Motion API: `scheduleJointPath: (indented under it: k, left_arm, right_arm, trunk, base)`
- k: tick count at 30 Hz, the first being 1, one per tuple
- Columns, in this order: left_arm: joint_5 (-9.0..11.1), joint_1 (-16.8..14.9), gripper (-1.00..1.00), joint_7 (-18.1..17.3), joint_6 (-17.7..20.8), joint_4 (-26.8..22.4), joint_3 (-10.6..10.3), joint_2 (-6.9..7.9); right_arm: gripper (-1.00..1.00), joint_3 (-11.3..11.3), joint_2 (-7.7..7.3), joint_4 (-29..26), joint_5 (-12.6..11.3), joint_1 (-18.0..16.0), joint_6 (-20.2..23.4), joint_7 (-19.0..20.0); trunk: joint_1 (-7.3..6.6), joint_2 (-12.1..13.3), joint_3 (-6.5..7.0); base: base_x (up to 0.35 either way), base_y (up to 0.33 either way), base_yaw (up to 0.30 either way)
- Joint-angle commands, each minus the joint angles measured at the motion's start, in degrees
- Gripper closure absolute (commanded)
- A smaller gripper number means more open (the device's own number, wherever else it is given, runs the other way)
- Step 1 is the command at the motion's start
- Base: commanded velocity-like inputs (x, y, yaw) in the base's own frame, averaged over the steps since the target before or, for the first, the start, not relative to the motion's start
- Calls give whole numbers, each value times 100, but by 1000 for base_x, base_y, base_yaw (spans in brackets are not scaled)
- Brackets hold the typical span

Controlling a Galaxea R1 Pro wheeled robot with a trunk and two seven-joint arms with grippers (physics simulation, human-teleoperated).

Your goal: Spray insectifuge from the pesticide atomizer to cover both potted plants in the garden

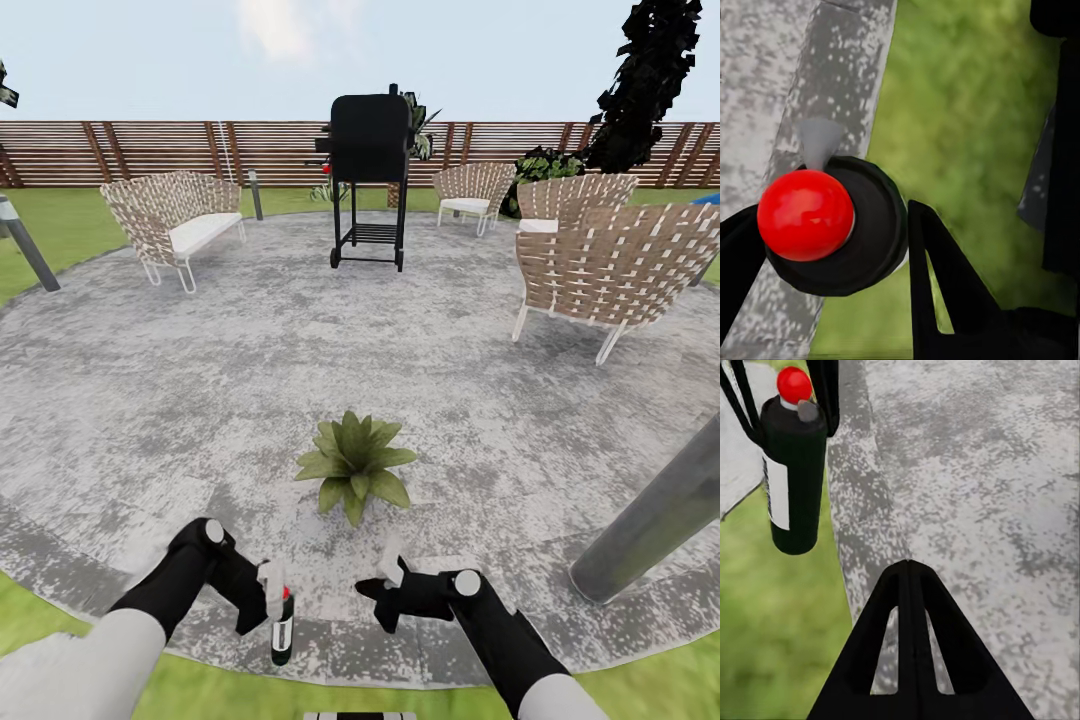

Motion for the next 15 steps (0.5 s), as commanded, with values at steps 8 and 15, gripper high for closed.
scheduleJointPath:
  k: [8,15]
  left_arm:
    - [10,21,100,294,37,-17,-213,-58]
    - [41,14,100,297,34,-23,-217,-235]
  right_arm:
    - [100,-9,223,-23,69,-13,-39,292]
    - [100,-10,227,-23,75,-15,-42,294]
  trunk:
    - [-1,-2,-5]
    - [-1,-2,-5]
  base:
    - [0,0,0]
    - [0,0,0]
